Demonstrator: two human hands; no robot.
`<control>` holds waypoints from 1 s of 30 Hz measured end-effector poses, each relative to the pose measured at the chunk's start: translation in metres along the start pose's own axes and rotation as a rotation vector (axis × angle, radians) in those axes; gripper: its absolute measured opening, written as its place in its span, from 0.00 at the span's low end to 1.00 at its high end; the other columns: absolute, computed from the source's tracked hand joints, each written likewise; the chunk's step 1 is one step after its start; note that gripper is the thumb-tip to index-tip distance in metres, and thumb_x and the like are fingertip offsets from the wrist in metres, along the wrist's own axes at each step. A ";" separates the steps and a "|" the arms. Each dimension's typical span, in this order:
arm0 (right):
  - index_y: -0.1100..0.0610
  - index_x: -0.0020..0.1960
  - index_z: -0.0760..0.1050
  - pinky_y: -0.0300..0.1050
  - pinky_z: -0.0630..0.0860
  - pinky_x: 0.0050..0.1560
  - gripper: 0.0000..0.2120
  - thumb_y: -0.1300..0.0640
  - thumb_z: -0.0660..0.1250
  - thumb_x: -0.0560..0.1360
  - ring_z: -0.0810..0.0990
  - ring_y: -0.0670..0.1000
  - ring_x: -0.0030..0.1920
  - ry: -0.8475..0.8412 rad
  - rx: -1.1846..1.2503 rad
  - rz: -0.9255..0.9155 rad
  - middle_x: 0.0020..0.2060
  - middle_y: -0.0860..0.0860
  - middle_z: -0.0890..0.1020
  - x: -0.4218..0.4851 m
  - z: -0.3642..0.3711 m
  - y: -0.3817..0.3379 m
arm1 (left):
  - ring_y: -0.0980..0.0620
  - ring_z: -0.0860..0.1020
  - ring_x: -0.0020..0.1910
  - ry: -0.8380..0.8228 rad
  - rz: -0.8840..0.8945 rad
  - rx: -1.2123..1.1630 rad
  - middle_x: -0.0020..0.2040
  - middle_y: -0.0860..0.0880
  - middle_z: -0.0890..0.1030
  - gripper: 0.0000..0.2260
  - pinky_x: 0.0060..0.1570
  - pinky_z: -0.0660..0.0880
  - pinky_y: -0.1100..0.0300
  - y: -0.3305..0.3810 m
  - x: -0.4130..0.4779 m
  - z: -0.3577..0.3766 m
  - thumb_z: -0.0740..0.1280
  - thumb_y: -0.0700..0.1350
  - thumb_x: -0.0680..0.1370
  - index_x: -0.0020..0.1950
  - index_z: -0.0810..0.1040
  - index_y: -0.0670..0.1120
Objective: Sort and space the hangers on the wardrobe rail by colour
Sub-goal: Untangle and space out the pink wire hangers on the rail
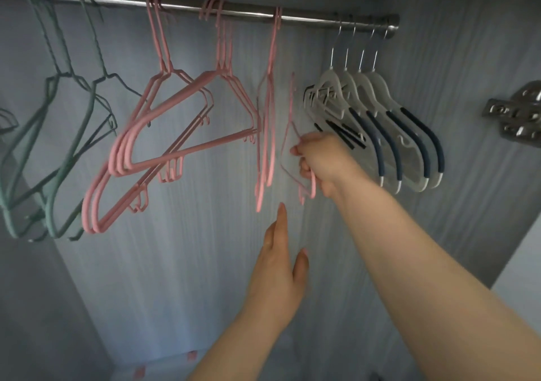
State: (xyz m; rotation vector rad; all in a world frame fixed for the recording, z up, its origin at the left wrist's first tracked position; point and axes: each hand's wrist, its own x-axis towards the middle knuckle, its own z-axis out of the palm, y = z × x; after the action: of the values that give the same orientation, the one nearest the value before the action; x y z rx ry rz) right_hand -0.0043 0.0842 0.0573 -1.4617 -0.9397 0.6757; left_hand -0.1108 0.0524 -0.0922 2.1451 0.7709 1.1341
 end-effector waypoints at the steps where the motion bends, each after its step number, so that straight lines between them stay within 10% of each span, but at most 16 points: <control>1: 0.58 0.35 0.69 0.31 0.60 0.16 0.14 0.69 0.54 0.77 0.63 0.48 0.25 -0.021 0.000 -0.004 0.31 0.52 0.71 -0.007 -0.001 0.015 | 0.54 0.64 0.67 0.005 -0.009 0.003 0.70 0.55 0.59 0.32 0.63 0.58 0.67 -0.004 0.001 -0.001 0.58 0.44 0.78 0.64 0.35 0.66; 7: 0.59 0.58 0.73 0.32 0.59 0.17 0.14 0.68 0.53 0.78 0.62 0.40 0.15 -0.153 -0.065 0.029 0.35 0.50 0.76 -0.042 -0.047 0.100 | 0.42 0.65 0.67 0.135 -0.183 0.121 0.71 0.39 0.62 0.31 0.65 0.61 0.56 -0.048 0.016 -0.022 0.61 0.42 0.77 0.73 0.46 0.48; 13: 0.56 0.47 0.77 0.30 0.54 0.17 0.10 0.65 0.59 0.77 0.58 0.39 0.16 -0.237 -0.210 0.093 0.24 0.48 0.68 -0.065 -0.095 0.151 | 0.35 0.60 0.69 0.085 -0.463 0.251 0.73 0.35 0.53 0.37 0.68 0.58 0.44 -0.099 0.030 -0.057 0.66 0.51 0.74 0.73 0.43 0.55; 17: 0.56 0.41 0.82 0.32 0.59 0.29 0.10 0.49 0.71 0.66 0.64 0.42 0.27 -0.391 -0.418 -0.039 0.25 0.46 0.69 -0.071 -0.100 0.167 | 0.40 0.52 0.73 -0.218 -0.518 0.518 0.74 0.37 0.53 0.31 0.70 0.51 0.49 -0.122 0.027 -0.067 0.63 0.57 0.74 0.72 0.52 0.56; 20: 0.53 0.36 0.83 0.31 0.64 0.32 0.05 0.53 0.72 0.66 0.67 0.40 0.30 -0.391 -0.388 -0.085 0.27 0.45 0.73 -0.063 -0.105 0.174 | 0.45 0.70 0.64 -0.398 -0.438 0.452 0.61 0.45 0.75 0.03 0.63 0.65 0.54 -0.132 0.009 -0.080 0.63 0.53 0.76 0.49 0.73 0.60; 22: 0.46 0.32 0.83 0.29 0.65 0.30 0.07 0.55 0.72 0.68 0.68 0.38 0.26 -0.321 -0.398 -0.135 0.22 0.44 0.74 -0.055 -0.108 0.181 | 0.49 0.76 0.51 -0.468 -0.376 0.381 0.49 0.49 0.79 0.10 0.54 0.70 0.56 -0.133 -0.008 -0.099 0.61 0.48 0.77 0.38 0.70 0.60; 26: 0.38 0.44 0.80 0.28 0.71 0.41 0.18 0.29 0.60 0.66 0.79 0.36 0.38 -0.184 -0.682 -0.284 0.38 0.27 0.79 -0.034 -0.115 0.224 | 0.56 0.77 0.44 -0.520 -0.290 0.386 0.45 0.56 0.78 0.10 0.49 0.72 0.61 -0.123 -0.035 -0.134 0.62 0.46 0.77 0.42 0.72 0.63; 30: 0.47 0.43 0.83 0.31 0.70 0.44 0.10 0.43 0.69 0.67 0.80 0.48 0.40 -0.017 -0.680 -0.300 0.34 0.35 0.77 -0.011 -0.087 0.259 | 0.61 0.78 0.49 -0.508 -0.322 0.175 0.49 0.60 0.80 0.12 0.52 0.72 0.68 -0.081 -0.060 -0.150 0.58 0.63 0.72 0.47 0.73 0.58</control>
State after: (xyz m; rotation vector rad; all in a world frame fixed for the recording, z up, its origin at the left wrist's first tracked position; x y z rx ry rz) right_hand 0.1061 0.0401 -0.1886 -1.8408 -1.4546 0.1393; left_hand -0.2850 0.0968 -0.1112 2.2074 0.9485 0.3437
